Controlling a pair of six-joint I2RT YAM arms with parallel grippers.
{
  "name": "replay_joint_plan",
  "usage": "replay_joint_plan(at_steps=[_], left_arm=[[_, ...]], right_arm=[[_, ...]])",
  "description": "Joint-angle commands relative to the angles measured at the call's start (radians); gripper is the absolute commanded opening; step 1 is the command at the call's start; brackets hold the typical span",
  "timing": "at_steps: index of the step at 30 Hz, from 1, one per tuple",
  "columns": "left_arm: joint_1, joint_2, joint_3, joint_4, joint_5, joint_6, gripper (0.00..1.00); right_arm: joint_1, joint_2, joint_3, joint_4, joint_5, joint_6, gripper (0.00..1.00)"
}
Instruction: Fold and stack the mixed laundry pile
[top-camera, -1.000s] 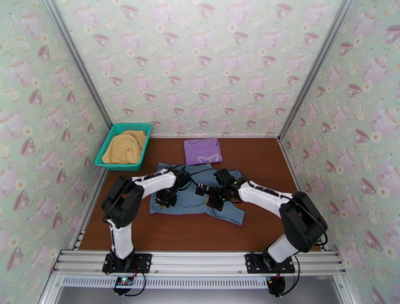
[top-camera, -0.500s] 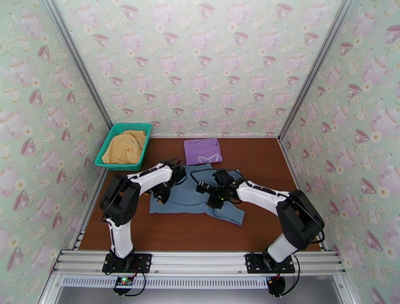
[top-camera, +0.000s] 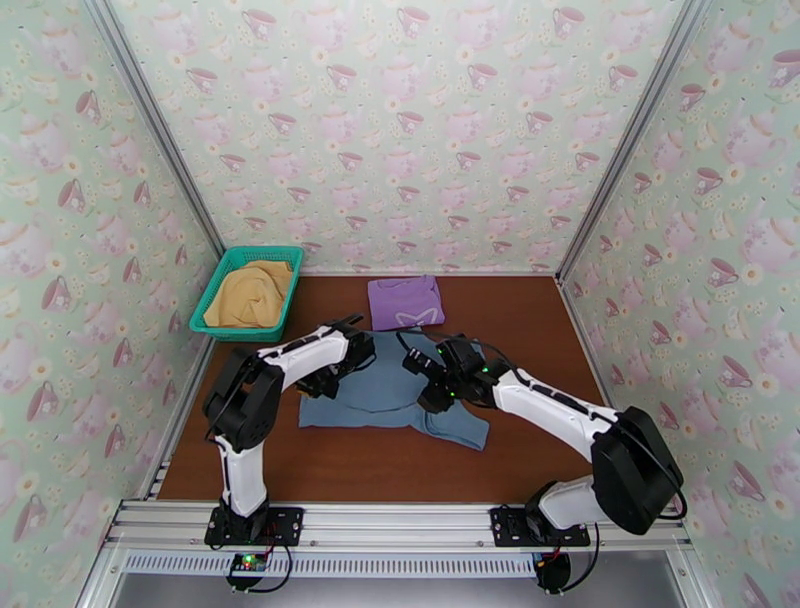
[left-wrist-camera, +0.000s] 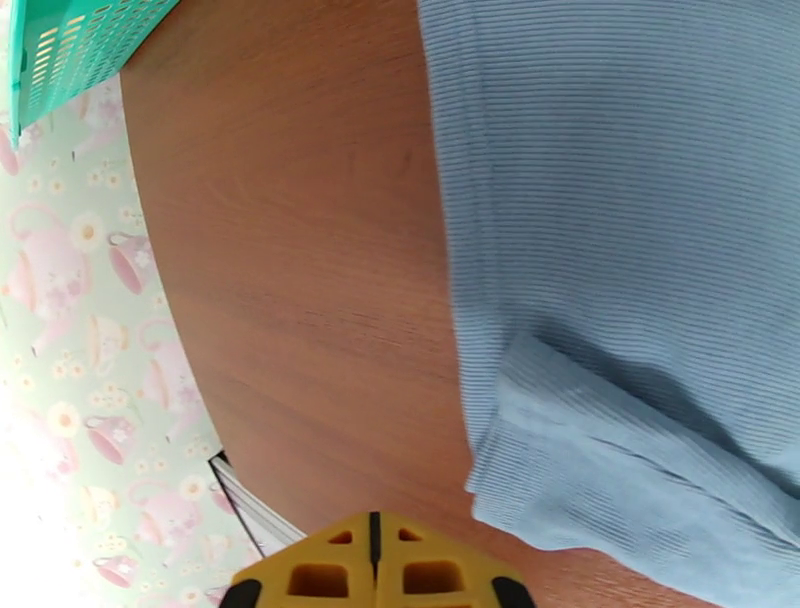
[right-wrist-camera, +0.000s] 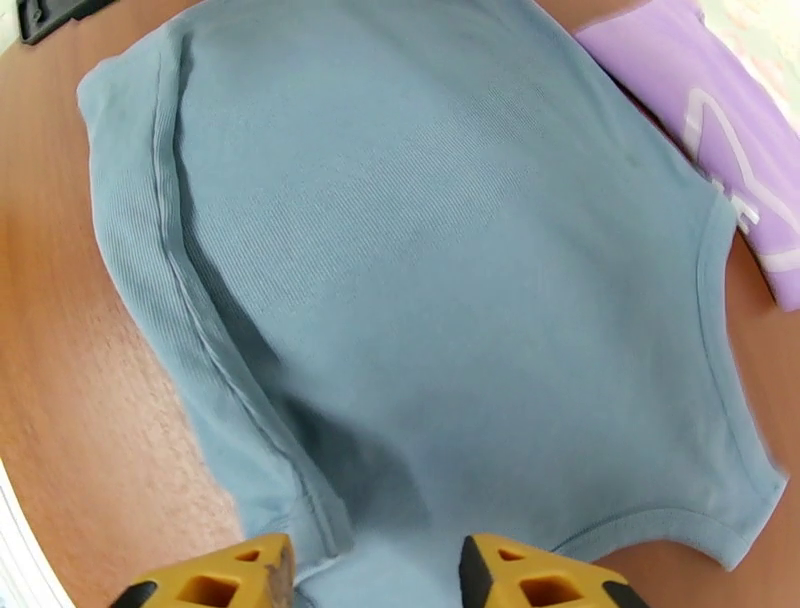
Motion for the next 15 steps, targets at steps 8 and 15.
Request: replay_joint_plan(at_steps=[8,15], left_arm=[[-0.063,-0.136,-0.074,0.141,0.247,-0.037,0.0],[-0.034,-0.048,-0.112,0.202,0.246,-0.079,0.0]], right_arm=[[0.029,0.043,-0.001,0.003,-0.233,0.587,0.0],[0.035,0.165,-0.028,0.049,-0.265,0.681,0.0]])
